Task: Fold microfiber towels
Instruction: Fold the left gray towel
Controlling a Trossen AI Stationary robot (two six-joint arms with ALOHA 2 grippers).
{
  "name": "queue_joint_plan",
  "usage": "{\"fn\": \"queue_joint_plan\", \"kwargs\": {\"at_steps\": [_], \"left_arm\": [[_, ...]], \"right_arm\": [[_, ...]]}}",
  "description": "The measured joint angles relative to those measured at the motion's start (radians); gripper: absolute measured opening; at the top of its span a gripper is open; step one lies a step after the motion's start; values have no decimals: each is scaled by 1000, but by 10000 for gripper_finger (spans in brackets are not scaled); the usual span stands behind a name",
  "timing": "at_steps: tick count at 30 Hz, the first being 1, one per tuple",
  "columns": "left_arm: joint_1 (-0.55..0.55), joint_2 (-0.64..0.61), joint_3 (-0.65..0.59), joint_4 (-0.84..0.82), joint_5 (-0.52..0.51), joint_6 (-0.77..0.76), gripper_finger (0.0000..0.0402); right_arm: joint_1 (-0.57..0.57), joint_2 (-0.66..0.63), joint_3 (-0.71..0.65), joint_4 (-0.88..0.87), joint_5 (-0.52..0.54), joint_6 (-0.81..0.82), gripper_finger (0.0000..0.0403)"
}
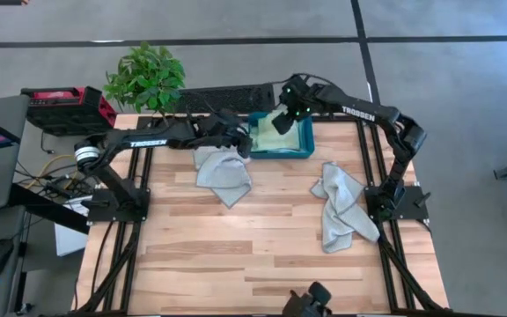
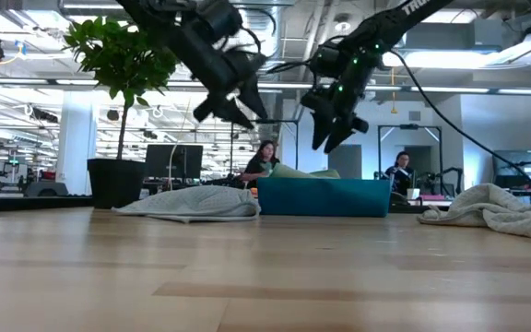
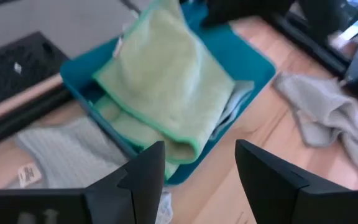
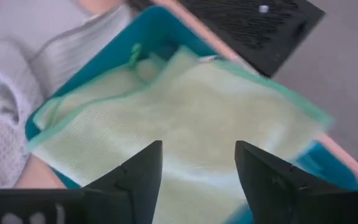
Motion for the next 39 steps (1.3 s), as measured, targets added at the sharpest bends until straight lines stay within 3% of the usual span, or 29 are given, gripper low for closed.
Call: {"fn": "queue_joint_plan", "kwargs": {"at_steps": [5, 12, 28, 35, 39], "left_arm": [[-3, -71, 0, -25, -20, 9, 188], [-3, -140, 0, -43, -61, 15, 187], [-5, -152, 0, -106, -65, 6, 187], [-61, -152, 0, -403, -51, -4, 187], [-122, -151, 0, -655, -50, -203, 187]], "right_arm": [[35, 0, -97, 127, -2, -13, 216], [31, 1, -169, 170, 1, -10, 210], [18, 0, -271, 206, 1, 38, 208], [57, -147, -192, 80, -1, 42, 207], [130, -258, -187, 35, -4, 70, 207]]}}
